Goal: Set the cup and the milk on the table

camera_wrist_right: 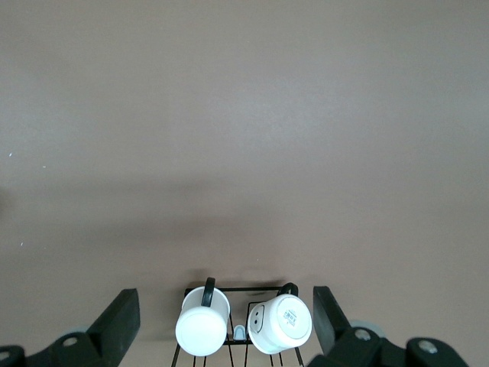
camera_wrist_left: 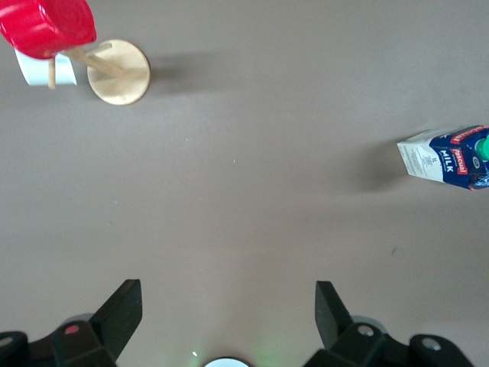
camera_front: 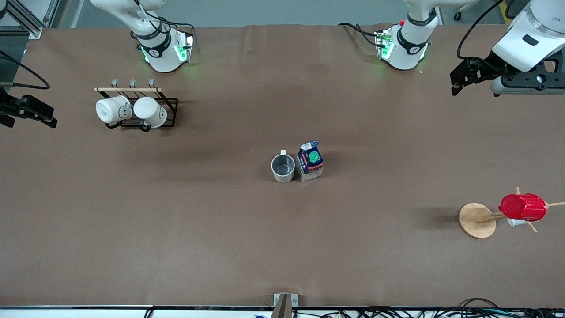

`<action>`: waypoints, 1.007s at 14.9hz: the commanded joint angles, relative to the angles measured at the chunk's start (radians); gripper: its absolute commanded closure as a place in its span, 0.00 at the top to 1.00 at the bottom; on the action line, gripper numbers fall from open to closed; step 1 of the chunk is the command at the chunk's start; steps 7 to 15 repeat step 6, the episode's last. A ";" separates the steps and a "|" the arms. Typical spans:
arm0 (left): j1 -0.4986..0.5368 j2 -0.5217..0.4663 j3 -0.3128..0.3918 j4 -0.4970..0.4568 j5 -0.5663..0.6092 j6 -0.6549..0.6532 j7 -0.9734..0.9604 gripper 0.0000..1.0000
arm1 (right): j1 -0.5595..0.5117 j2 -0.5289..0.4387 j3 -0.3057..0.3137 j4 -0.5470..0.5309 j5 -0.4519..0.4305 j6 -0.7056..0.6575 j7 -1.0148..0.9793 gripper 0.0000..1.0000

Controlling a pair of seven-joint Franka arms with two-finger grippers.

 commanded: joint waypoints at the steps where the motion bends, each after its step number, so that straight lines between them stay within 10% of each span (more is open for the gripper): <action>1: 0.032 -0.028 -0.016 -0.021 -0.016 0.000 0.020 1.00 | -0.013 -0.016 0.004 -0.008 0.021 -0.002 -0.016 1.00; 15: 0.024 -0.008 -0.016 0.024 -0.007 -0.040 0.014 1.00 | -0.016 -0.015 -0.005 -0.008 0.064 0.001 -0.013 1.00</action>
